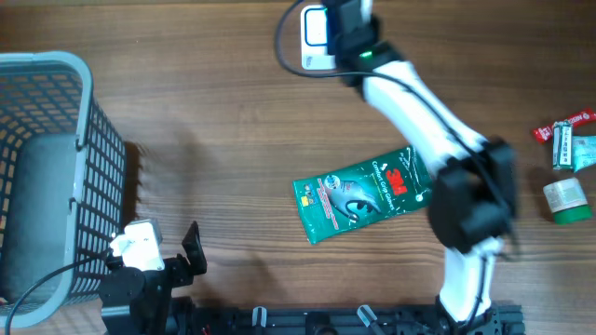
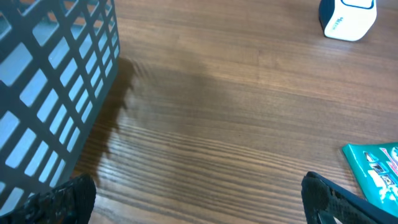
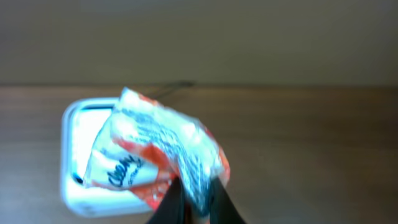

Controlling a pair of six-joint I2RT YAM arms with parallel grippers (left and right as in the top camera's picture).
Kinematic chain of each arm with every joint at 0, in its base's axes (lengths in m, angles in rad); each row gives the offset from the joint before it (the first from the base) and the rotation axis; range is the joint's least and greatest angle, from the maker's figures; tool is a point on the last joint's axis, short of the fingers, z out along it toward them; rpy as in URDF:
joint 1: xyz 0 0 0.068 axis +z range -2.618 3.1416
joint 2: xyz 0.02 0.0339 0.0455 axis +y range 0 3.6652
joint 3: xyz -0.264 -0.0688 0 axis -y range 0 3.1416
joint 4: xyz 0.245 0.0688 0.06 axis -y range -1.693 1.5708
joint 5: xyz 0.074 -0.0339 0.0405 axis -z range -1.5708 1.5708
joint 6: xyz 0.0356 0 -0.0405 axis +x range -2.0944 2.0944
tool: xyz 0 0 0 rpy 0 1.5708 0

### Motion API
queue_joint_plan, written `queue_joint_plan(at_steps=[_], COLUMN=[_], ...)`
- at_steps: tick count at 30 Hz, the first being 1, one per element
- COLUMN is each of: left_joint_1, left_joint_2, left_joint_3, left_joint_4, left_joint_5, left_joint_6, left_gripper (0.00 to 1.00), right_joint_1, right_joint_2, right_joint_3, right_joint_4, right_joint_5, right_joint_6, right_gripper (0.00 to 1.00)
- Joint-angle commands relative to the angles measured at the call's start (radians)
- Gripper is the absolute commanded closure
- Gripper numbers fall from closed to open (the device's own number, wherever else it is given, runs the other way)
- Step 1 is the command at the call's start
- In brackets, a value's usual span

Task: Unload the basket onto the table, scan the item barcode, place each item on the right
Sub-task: 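Carry Kleenex pack to the right edge and release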

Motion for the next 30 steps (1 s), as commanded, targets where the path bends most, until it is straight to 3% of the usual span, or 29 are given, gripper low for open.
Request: queue_joint_plan(at_steps=[1,5,11,16,17,18,19,20,23,25,26,30], left_joint_1=[0.002,0.002,0.002,0.002,0.002,0.002,0.002,0.002,0.002,0.002,0.002,0.002], left_joint_2=[-0.006,-0.006,-0.006,-0.006,-0.006,-0.006,-0.006,-0.006,-0.006,-0.006,-0.006,-0.006], left_joint_3=[-0.005,-0.005,-0.005,-0.005,-0.005,-0.005,-0.005,-0.005,-0.005,-0.005,-0.005,-0.005], left_joint_4=[0.005,0.005,0.004,0.005,0.004,0.005,0.005,0.004,0.005,0.004,0.005,0.005], left_joint_5=[0.012,0.012,0.012,0.012,0.012,0.012,0.012,0.012,0.012,0.012,0.012,0.012], left_joint_6=[-0.005,-0.005,-0.005,-0.005,-0.005,-0.005,-0.005,-0.005,-0.005,-0.005,-0.005,-0.005], left_gripper=[0.00,0.00,0.00,0.00,0.00,0.00,0.00,0.00,0.00,0.00,0.00,0.00], right_joint_1=[-0.159,-0.463,-0.901,-1.134,-1.178,-1.204,-1.219,-1.229,-1.227,-1.197,-1.138,-0.953], right_joint_2=[-0.139,-0.132,-0.113,-0.107,-0.108,-0.108,-0.110,-0.116,-0.179,-0.320,-0.459,-0.578], right_joint_3=[0.017,-0.066,-0.318,-0.392,-0.392,-0.390,-0.384,-0.368,-0.291,-0.252,-0.252,-0.252], right_joint_4=[-0.229,-0.467,-0.298,-0.274,-0.267,-0.272,-0.285,-0.292,-0.340,-0.373,-0.410,-0.528], right_joint_5=[0.290,0.294,-0.033,-0.154,-0.248,-0.324,-0.377,-0.450,-0.502,-0.562,-0.745,-1.072], right_joint_6=[0.077,0.299,0.321,0.381,0.380,0.372,0.370,0.334,0.286,0.291,0.337,0.348], right_gripper=[0.96,0.96,0.95,0.96,0.84,0.56,0.15,0.00,0.01,0.00,0.00,0.00])
